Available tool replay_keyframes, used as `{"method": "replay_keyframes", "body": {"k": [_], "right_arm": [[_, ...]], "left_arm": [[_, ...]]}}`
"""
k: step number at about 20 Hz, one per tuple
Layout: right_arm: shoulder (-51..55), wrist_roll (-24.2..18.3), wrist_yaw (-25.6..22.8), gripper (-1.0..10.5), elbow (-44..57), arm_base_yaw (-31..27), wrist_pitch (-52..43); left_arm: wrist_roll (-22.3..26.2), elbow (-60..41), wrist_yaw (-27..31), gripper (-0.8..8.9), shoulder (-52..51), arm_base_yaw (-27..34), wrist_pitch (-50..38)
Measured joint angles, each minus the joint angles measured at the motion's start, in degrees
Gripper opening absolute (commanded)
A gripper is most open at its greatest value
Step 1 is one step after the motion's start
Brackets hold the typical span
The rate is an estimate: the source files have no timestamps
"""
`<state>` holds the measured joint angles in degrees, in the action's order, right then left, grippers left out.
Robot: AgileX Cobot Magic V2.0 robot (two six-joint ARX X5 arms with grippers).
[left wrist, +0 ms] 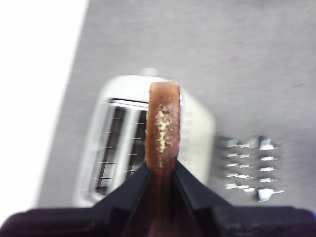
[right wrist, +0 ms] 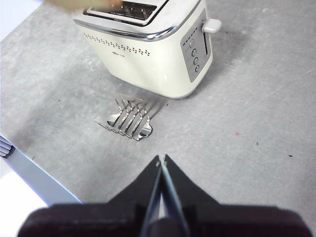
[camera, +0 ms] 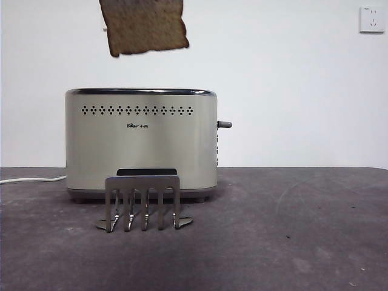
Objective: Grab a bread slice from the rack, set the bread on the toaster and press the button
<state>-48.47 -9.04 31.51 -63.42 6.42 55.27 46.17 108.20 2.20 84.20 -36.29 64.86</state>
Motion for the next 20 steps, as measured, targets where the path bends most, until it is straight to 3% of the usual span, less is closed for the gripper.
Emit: {"method": "replay_keyframes", "body": {"k": [8, 15, 20], "right_arm": [[-0.3, 0.0, 0.0, -0.1, 0.0, 0.0, 0.1], [-0.3, 0.0, 0.0, -0.1, 0.0, 0.0, 0.3], [-1.4, -0.5, 0.0, -0.1, 0.0, 0.0, 0.3]], "left_arm": [[10.9, 0.1, 0.6, -0.09, 1.9, 4.0, -3.1], [11.9, 0.1, -0.8, -0.09, 7.7, 6.8, -3.2], [12.0, 0.1, -5.2, -0.09, 8.4, 7.7, -3.0]]}}
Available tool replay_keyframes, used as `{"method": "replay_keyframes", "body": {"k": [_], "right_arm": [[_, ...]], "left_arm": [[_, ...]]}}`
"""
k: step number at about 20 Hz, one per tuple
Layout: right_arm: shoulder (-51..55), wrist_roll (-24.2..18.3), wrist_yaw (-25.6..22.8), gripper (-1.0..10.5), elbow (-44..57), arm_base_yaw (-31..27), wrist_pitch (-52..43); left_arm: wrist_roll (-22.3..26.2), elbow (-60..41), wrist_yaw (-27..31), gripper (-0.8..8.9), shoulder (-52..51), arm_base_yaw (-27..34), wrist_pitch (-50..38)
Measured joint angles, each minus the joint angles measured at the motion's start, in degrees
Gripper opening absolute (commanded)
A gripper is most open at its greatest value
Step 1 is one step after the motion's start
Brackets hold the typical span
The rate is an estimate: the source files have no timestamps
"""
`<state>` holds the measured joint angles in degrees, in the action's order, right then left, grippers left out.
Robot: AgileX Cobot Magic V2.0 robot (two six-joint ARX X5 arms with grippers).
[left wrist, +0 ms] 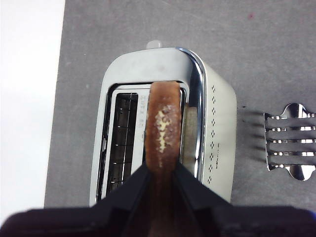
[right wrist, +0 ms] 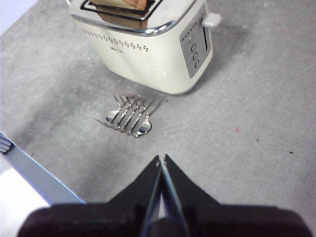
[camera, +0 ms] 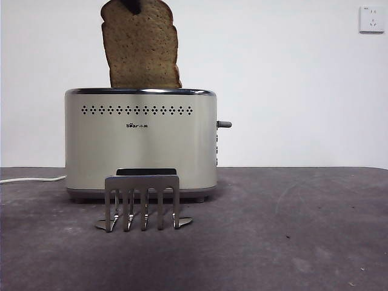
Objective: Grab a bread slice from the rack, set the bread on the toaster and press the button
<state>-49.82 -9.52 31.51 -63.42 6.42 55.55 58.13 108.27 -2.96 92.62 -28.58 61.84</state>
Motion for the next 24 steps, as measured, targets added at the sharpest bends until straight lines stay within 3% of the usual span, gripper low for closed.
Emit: {"method": "replay_keyframes", "body": {"k": [12, 16, 24], "right_arm": [[-1.8, -0.2, 0.0, -0.1, 0.0, 0.0, 0.0], [-2.3, -0.2, 0.0, -0.1, 0.0, 0.0, -1.7], [-9.7, 0.9, 0.6, -0.1, 0.0, 0.0, -11.3]], "left_arm": [[-0.2, 0.1, -4.7, 0.07, 5.9, 3.5, -0.9], [-4.7, 0.2, -4.6, 3.64, 7.8, 4.1, -4.2], [-12.7, 0.1, -4.2, 3.82, 8.0, 4.2, -5.0]]}}
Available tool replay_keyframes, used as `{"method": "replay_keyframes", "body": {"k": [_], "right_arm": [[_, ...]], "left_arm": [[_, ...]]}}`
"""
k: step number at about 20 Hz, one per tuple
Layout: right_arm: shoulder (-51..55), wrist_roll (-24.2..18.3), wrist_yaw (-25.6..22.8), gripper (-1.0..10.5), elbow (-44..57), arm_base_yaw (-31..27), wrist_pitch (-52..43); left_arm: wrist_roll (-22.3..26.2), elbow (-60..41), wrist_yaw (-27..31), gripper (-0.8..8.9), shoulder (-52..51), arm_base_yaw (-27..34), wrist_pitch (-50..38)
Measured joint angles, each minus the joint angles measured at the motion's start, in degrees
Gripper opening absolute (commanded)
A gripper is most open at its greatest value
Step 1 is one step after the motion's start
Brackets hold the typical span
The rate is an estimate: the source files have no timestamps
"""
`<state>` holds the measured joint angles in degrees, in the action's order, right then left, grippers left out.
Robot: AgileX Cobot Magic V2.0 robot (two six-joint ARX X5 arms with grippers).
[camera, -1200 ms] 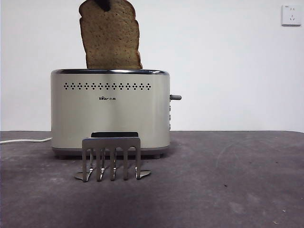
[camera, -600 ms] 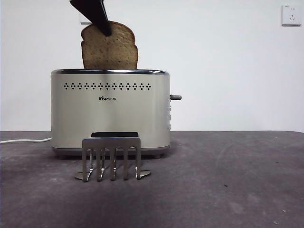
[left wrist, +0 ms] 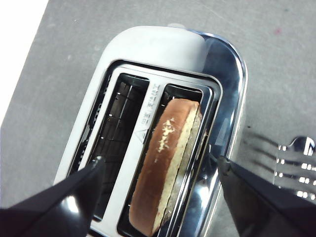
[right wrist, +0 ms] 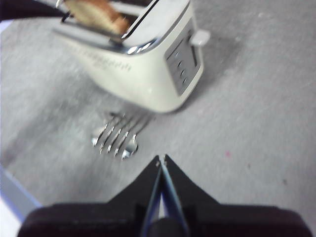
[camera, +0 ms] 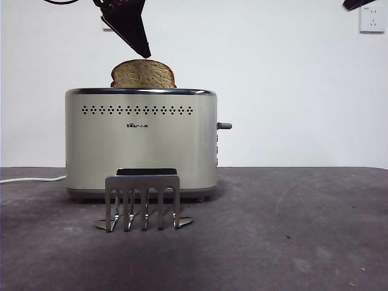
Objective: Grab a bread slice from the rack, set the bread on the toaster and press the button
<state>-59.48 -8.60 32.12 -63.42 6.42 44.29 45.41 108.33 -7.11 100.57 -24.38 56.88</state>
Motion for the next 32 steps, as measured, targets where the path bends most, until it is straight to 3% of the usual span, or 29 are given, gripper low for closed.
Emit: {"method": "replay_keyframes", "body": {"k": [3, 6, 10, 13, 18, 32], "right_arm": [[-4.5, 3.0, 5.4, -0.1, 0.0, 0.0, -8.4], [-10.1, 8.6, 8.4, -0.1, 0.0, 0.7, -20.2], [-18.9, 17.3, 9.9, -0.1, -0.3, 2.8, -33.5], [-23.8, 19.9, 9.9, -0.1, -1.7, 4.0, -36.9], [-32.2, 21.4, 9.9, -0.1, -7.5, 5.9, -37.8], [-50.8, 22.2, 8.0, -0.1, -19.8, 7.1, -39.2]], "left_arm": [[-4.6, 0.0, 1.2, 3.82, -2.5, 0.0, -1.3], [-12.8, 0.0, 1.2, 3.82, -8.3, 0.0, -1.1], [-24.5, 0.0, 0.8, 3.82, -15.6, 0.0, 2.1], [-28.5, 0.0, -0.8, 3.82, -18.7, 0.0, 4.3], [-32.2, 0.0, -5.3, 3.81, -22.8, 0.0, 7.0], [-35.0, 0.0, -6.6, 3.81, -25.8, 0.0, 10.3]]}}
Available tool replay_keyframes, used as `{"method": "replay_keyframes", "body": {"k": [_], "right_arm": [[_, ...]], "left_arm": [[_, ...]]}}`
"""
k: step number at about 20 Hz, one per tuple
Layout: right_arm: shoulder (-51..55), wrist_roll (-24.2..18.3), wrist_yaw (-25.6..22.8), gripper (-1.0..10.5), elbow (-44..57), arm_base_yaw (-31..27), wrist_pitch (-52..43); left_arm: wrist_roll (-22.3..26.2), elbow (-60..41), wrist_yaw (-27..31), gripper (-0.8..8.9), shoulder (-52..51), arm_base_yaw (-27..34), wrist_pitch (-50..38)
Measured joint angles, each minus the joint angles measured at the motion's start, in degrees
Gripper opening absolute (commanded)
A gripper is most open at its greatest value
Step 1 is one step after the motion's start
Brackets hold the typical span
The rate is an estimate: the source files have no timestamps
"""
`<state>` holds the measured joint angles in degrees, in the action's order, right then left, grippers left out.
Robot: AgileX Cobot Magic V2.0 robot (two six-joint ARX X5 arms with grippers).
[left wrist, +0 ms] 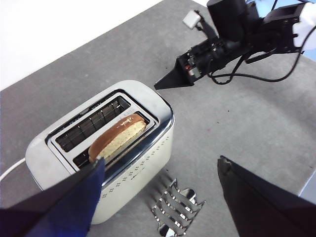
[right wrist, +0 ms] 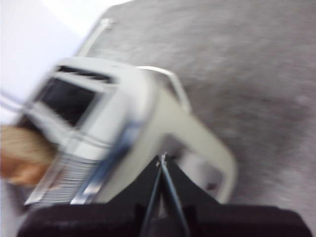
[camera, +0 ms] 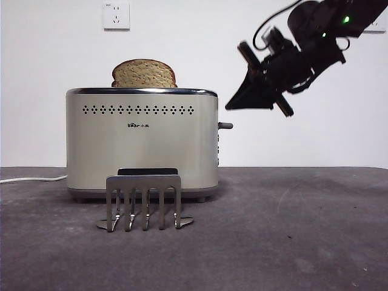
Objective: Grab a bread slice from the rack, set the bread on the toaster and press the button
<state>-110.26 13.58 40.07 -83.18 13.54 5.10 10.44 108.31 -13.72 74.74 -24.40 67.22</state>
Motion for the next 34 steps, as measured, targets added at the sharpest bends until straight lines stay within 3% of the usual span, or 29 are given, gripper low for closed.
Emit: {"method": "replay_keyframes", "body": {"k": [34], "right_arm": [[-10.1, -4.0, -1.4, -0.1, -2.2, 0.9, 0.9]], "left_arm": [[0.0, 0.0, 0.0, 3.80, 0.0, 0.0, 1.5]]}}
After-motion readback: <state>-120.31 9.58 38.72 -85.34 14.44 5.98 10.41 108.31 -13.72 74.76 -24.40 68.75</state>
